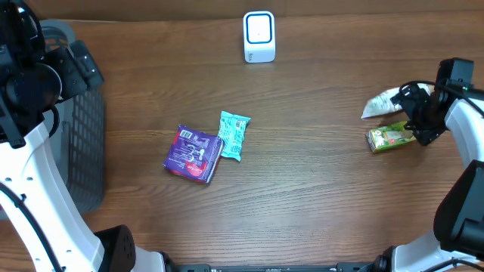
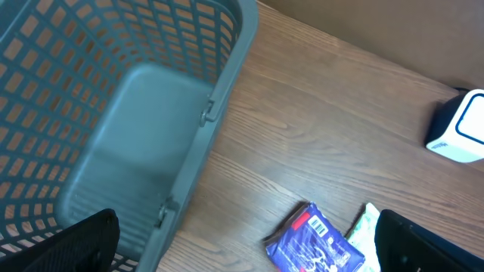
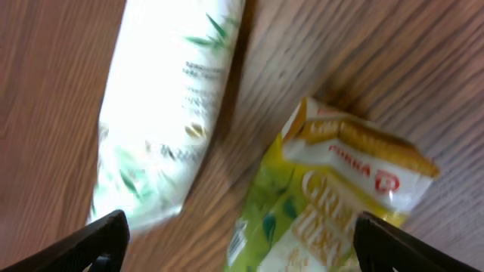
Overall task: Scan the item barcode
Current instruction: 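Carry the tube right and place it on the table, then move the right gripper left onto the mint-green wipes pack, then grasp the wipes pack edge with the right gripper and reposition it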
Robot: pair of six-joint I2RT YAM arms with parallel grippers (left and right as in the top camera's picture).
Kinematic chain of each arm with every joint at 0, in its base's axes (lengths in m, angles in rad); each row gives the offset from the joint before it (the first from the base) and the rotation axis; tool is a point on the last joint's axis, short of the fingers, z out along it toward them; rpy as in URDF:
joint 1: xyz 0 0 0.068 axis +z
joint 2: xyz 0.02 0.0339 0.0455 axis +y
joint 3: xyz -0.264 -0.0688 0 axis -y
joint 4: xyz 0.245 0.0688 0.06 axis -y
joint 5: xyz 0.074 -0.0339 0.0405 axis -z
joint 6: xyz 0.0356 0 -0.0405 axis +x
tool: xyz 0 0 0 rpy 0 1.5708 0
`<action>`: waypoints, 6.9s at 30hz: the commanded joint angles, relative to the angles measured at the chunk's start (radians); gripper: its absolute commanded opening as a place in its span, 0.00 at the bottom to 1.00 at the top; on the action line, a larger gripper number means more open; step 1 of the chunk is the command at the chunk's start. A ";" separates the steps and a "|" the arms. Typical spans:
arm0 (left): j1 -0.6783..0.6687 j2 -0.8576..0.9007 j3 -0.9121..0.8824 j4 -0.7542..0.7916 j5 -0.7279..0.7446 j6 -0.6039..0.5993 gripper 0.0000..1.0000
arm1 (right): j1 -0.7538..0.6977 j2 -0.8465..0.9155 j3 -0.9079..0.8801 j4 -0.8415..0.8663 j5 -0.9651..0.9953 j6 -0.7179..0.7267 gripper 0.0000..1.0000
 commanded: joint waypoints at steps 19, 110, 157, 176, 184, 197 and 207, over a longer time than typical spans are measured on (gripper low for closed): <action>-0.001 0.001 -0.003 0.001 -0.006 0.008 1.00 | 0.438 -0.045 0.043 -0.034 -0.395 -0.123 0.72; -0.001 0.000 -0.003 0.001 -0.006 0.008 1.00 | 0.597 -0.021 -0.040 0.159 -0.304 -0.186 1.00; -0.001 0.000 -0.003 0.001 -0.006 0.008 0.99 | 0.653 0.029 -0.320 0.661 -0.240 0.038 0.47; -0.001 0.000 -0.003 0.001 -0.006 0.008 1.00 | 0.685 0.147 -0.320 0.743 -0.401 -0.064 0.48; -0.001 0.001 -0.003 0.001 -0.006 0.008 1.00 | 0.685 0.149 -0.320 0.698 -0.433 -0.031 0.34; -0.001 0.001 -0.003 0.001 -0.006 0.008 1.00 | 0.686 0.149 -0.320 0.689 -0.422 -0.027 0.33; -0.001 0.000 -0.003 0.001 -0.006 0.008 1.00 | 0.698 0.149 -0.320 0.690 -0.422 -0.026 0.12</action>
